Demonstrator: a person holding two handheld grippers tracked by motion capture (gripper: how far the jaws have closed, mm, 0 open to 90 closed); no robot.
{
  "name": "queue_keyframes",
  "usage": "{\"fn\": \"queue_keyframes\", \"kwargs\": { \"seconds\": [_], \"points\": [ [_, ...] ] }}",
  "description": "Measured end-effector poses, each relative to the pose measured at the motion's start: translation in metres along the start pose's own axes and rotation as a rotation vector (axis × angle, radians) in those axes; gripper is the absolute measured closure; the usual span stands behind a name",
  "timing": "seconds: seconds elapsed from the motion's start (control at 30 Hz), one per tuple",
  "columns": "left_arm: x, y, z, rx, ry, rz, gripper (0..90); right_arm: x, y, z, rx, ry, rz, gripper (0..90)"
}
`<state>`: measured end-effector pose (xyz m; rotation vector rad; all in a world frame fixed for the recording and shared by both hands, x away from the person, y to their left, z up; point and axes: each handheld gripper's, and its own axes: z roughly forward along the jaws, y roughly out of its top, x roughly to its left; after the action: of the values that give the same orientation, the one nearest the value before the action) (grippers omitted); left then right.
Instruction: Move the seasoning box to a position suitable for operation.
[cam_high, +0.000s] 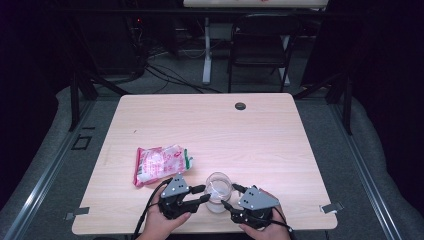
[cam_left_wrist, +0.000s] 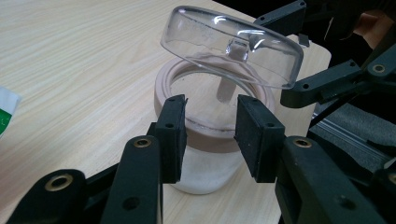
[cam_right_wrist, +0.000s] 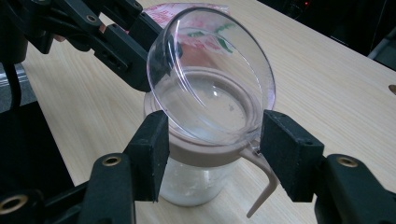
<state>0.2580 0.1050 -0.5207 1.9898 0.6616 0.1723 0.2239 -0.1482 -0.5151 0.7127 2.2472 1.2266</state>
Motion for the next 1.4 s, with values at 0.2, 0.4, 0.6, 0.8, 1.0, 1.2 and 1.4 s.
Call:
{"fn": "queue_keyframes", "kwargs": {
  "seconds": [0.2, 0.4, 0.6, 0.8, 1.0, 1.2, 1.4],
  "points": [
    [0.000, 0.000, -0.001, 0.006, 0.007, -0.001, 62.5, -0.001, 0.000, -0.002, -0.016, 0.001, 0.011, 44.5],
    [0.002, -0.001, -0.004, -0.001, 0.013, -0.010, 62.5, -0.002, 0.000, -0.004, -0.027, 0.007, 0.021, 45.5],
    [0.005, -0.002, -0.006, -0.010, 0.019, -0.017, 61.8, -0.004, 0.000, -0.008, -0.040, 0.009, 0.033, 46.3],
    [0.007, -0.003, -0.007, -0.005, 0.024, -0.020, 61.6, -0.007, 0.000, -0.013, -0.064, -0.004, 0.043, 51.8],
    [0.012, -0.005, -0.009, 0.001, 0.034, -0.034, 61.7, -0.006, 0.000, -0.016, -0.064, -0.006, 0.043, 57.7],
    [0.016, -0.007, -0.011, -0.011, 0.040, -0.048, 61.7, -0.007, -0.001, -0.020, -0.071, -0.005, 0.051, 60.8],
    [0.018, -0.007, -0.012, -0.009, 0.047, -0.048, 61.1, -0.011, -0.002, -0.025, -0.087, -0.013, 0.068, 62.0]
  ]
}}
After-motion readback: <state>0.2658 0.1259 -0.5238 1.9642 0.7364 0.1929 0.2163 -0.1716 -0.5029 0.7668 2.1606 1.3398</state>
